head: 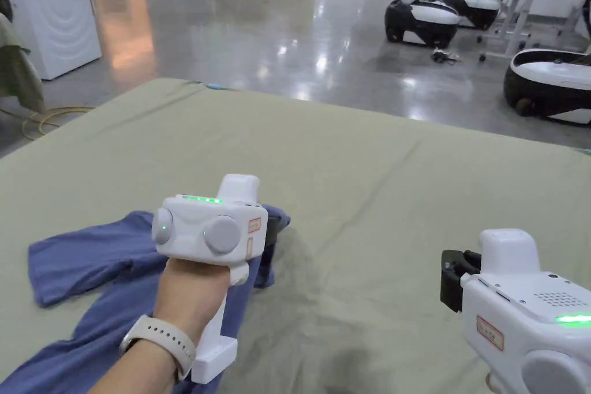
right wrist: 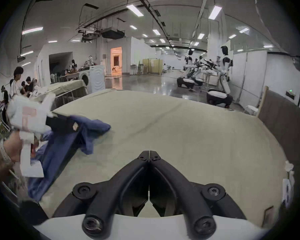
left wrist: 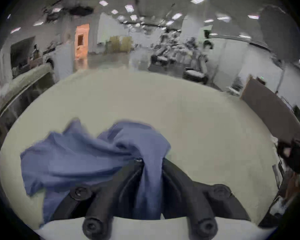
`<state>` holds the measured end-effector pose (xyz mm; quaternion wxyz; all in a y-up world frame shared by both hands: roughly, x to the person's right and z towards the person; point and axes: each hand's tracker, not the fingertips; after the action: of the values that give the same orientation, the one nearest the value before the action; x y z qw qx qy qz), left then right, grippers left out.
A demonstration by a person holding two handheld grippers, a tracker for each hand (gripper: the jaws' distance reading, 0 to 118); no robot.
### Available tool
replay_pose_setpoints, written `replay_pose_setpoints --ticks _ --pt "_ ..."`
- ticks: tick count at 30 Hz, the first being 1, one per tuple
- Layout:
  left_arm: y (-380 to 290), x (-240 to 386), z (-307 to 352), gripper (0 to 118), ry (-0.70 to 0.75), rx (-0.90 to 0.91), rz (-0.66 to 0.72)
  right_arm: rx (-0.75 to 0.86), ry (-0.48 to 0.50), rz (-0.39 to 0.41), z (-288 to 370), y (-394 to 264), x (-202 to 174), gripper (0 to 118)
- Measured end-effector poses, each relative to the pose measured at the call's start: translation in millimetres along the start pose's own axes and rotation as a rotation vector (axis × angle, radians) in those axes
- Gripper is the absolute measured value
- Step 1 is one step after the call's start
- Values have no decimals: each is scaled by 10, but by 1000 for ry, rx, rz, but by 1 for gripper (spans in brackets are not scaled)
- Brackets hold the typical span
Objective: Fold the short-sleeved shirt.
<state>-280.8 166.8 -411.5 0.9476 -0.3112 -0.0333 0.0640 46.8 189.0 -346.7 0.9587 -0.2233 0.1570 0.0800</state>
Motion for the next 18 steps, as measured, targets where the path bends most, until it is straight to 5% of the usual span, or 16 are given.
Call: replay_pose_setpoints --ticks 6,11,18 --pt "434 1748 121 5 -283 66 -168 53 -140 -35 724 36 846 3" --pt "173 3193 149 5 -486 32 -297 76 -259 -32 1272 -30 1430 3" --pt "-904 4286 -631 5 -428 -202 -435 0 -356 -108 1525 -501 2038 3"
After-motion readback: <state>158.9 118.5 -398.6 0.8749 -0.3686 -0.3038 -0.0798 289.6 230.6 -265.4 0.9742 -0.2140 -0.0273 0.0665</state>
